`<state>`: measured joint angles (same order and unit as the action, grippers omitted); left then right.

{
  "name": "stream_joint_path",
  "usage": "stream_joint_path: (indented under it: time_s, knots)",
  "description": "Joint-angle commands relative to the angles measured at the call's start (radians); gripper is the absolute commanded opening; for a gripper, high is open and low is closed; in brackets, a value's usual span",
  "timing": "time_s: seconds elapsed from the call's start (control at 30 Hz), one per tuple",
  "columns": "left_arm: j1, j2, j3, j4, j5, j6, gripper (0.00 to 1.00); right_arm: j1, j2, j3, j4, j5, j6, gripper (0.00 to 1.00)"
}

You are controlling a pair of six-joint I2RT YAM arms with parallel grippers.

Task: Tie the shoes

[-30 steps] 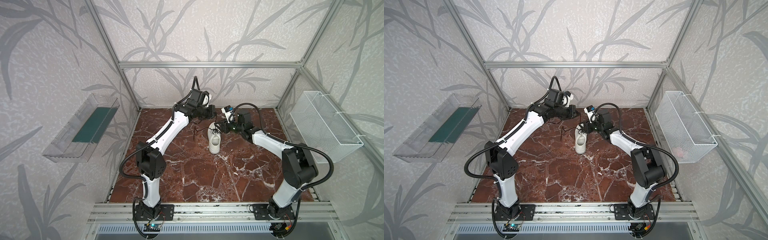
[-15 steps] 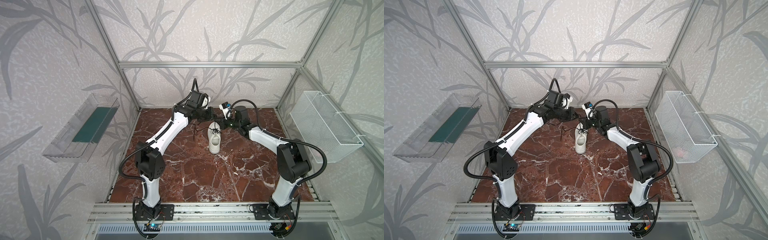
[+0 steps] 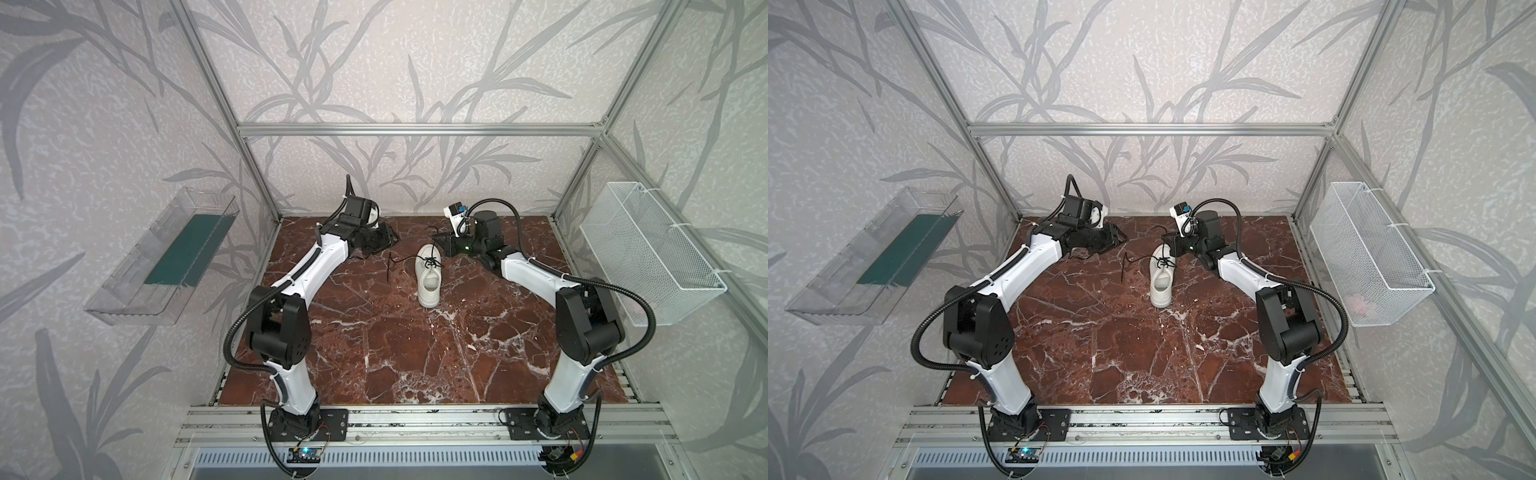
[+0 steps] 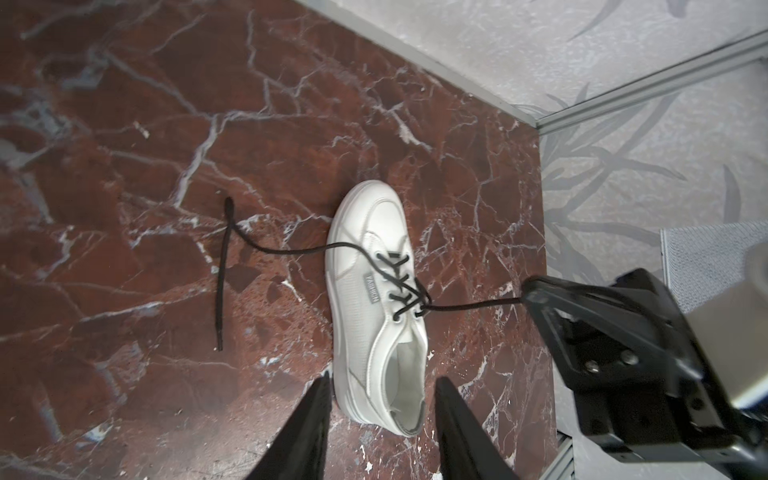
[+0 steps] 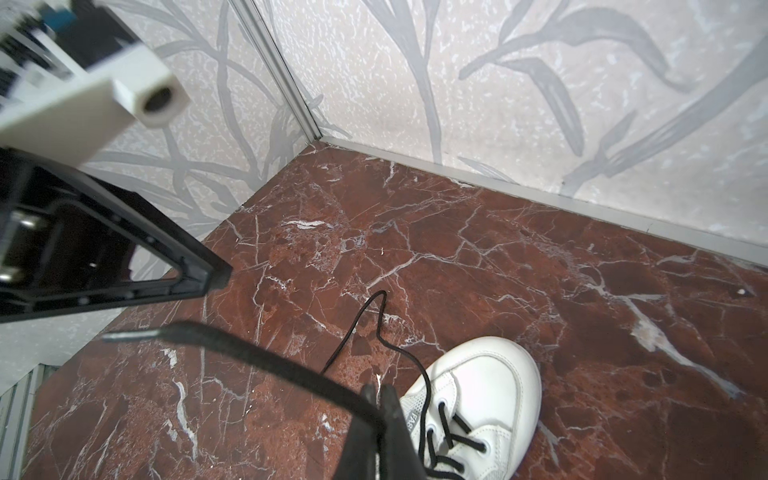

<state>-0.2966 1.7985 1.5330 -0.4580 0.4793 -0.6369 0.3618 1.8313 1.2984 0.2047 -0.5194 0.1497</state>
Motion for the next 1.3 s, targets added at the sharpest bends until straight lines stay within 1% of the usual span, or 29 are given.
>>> stream_joint_path:
  time_s: [0.0,0.17,0.33,0.53,0.63,0.77,0.93,1.27]
  knots:
    - [0.006,-0.012,-0.127,0.230,0.078,-0.170,0.45,-0.003,-0.024,-0.008,0.001,-0.020,0.010,0.00]
    - [0.002,0.018,-0.311,0.605,0.117,-0.463,0.51,-0.003,-0.030,-0.006,-0.014,-0.021,0.007,0.00]
    - [-0.008,0.059,-0.400,0.848,0.084,-0.660,0.54,-0.003,-0.036,-0.004,-0.025,-0.018,0.004,0.00]
    - [-0.012,0.178,-0.454,1.144,0.079,-0.877,0.56,-0.004,-0.043,-0.001,-0.028,-0.019,0.010,0.00]
    - [-0.021,0.220,-0.450,1.202,0.070,-0.924,0.57,-0.004,-0.049,-0.004,-0.029,-0.021,0.010,0.00]
    - [-0.028,0.253,-0.448,1.207,0.044,-0.948,0.59,-0.006,-0.059,-0.005,-0.036,-0.019,0.005,0.00]
    - [-0.040,0.299,-0.462,1.272,0.010,-1.014,0.59,-0.007,-0.066,-0.005,-0.047,-0.021,0.005,0.00]
    - [-0.064,0.373,-0.402,1.266,-0.021,-1.045,0.59,-0.009,-0.067,-0.005,-0.043,-0.027,0.022,0.00]
